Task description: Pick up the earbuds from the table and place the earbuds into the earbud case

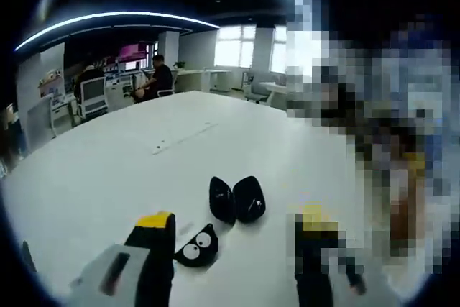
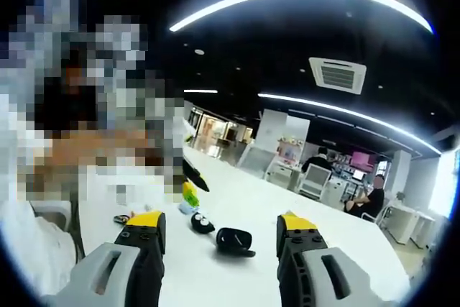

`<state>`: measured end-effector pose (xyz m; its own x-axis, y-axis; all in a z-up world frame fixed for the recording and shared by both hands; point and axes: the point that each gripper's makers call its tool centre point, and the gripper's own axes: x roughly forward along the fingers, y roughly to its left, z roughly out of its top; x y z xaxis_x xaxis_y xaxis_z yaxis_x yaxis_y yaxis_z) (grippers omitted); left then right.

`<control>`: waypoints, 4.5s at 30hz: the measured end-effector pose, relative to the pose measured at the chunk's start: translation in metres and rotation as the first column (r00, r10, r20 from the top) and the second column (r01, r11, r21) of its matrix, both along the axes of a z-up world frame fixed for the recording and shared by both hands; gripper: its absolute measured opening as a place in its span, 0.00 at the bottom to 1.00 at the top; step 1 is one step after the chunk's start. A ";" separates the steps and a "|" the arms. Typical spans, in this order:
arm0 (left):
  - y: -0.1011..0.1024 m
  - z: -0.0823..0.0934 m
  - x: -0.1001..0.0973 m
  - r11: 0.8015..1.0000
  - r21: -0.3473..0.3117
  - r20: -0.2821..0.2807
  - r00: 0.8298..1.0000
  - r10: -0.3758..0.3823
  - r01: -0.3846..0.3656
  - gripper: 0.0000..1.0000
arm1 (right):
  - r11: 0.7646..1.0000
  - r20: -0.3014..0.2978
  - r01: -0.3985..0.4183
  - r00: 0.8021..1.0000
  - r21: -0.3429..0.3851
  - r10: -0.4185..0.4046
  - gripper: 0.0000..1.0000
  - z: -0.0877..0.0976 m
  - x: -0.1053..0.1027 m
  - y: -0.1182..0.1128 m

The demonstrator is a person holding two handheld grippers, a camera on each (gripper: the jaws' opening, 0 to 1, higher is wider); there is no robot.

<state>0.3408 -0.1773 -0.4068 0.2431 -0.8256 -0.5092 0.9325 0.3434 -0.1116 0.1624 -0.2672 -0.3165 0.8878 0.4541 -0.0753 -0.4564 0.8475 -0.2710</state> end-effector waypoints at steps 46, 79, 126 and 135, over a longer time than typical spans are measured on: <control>-0.067 -0.088 0.026 0.999 0.028 -0.258 0.966 0.022 -0.016 0.09 | 0.999 -0.010 0.023 1.000 0.025 -0.023 0.60 -0.005 0.006 -0.021; -0.008 -0.008 -0.073 0.956 0.115 0.079 0.957 -0.280 0.270 0.07 | 0.972 -0.060 -0.189 0.978 0.139 0.199 0.57 -0.017 0.002 0.019; 0.002 0.020 -0.164 0.852 0.117 0.201 0.828 -0.523 0.510 0.30 | 0.800 -0.252 -0.426 0.793 0.422 0.555 0.05 -0.083 0.008 0.097; 0.019 0.047 -0.148 0.905 -0.063 0.206 0.893 -0.401 0.421 0.57 | 0.813 -0.268 -0.397 0.803 0.427 0.533 0.06 -0.087 0.014 0.088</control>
<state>0.1925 -0.1583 -0.3603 -0.0482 -0.9175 -0.3947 0.9950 -0.0788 0.0615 0.1769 -0.1791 -0.4034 0.4988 0.8599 -0.1090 -0.8235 0.5094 0.2498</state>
